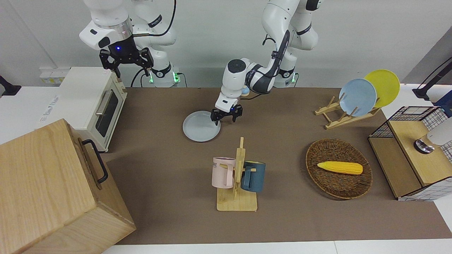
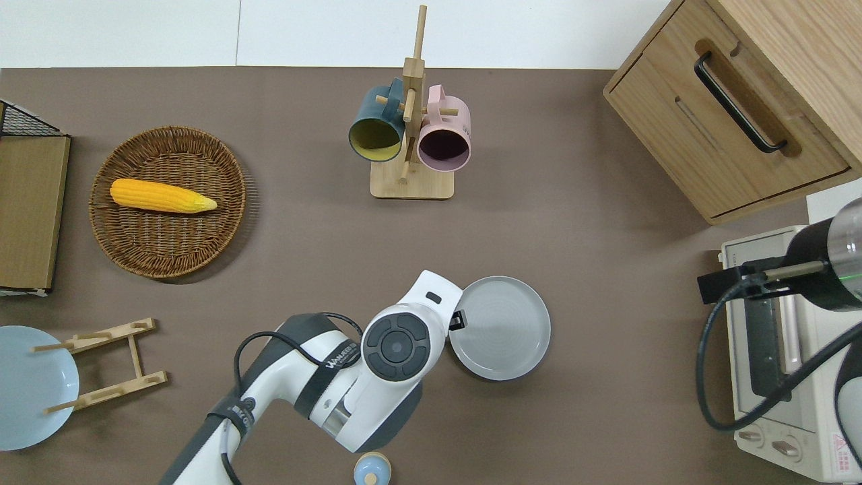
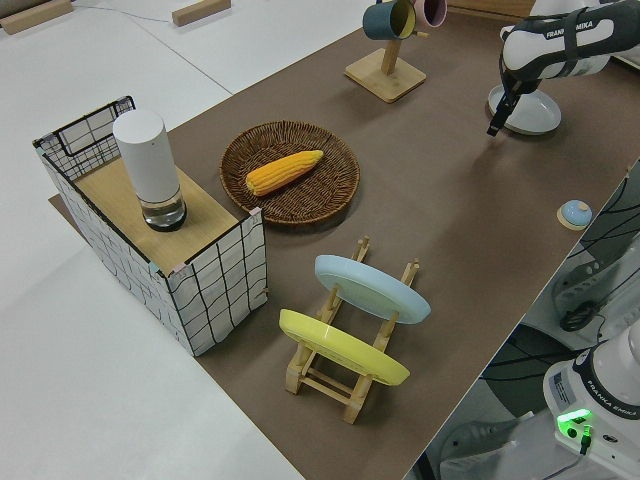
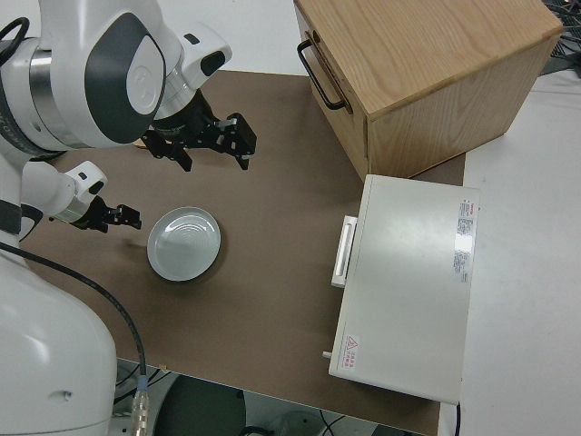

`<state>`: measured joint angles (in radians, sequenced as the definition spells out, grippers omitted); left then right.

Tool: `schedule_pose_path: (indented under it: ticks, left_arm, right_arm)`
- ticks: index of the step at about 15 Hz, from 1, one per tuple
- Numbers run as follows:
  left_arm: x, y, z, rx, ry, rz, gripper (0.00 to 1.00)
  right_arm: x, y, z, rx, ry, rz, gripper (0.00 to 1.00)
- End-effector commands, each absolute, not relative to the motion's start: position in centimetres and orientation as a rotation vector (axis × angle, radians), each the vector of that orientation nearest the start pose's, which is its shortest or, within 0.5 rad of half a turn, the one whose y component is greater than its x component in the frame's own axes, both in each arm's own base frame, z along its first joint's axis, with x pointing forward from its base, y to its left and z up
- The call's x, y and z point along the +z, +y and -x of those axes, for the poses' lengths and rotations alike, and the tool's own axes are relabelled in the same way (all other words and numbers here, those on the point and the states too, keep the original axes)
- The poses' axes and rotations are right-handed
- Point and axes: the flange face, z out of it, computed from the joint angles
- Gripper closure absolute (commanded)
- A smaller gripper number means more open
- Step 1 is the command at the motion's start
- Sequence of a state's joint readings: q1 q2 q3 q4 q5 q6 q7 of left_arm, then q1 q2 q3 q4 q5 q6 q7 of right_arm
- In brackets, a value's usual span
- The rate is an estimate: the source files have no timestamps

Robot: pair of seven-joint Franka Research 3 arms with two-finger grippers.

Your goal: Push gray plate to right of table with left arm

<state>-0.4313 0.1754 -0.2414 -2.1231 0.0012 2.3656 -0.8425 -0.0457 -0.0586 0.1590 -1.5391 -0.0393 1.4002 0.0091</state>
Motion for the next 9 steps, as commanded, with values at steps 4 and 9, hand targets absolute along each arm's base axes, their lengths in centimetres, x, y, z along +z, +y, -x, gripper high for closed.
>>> schedule_pose_path:
  ticks: [4, 9]
  left_arm:
    - [39.5, -22.2, -49.5, 0.030, -0.100, 3.139, 0.01]
    - [44.5, -15.4, -51.1, 0.031, -0.079, 3.137, 0.01]
  right_arm:
    - [65.9, 5.5, -51.1, 0.134, -0.164, 3.190, 0.005]
    - [65.9, 5.5, -51.1, 0.134, -0.164, 3.190, 0.005]
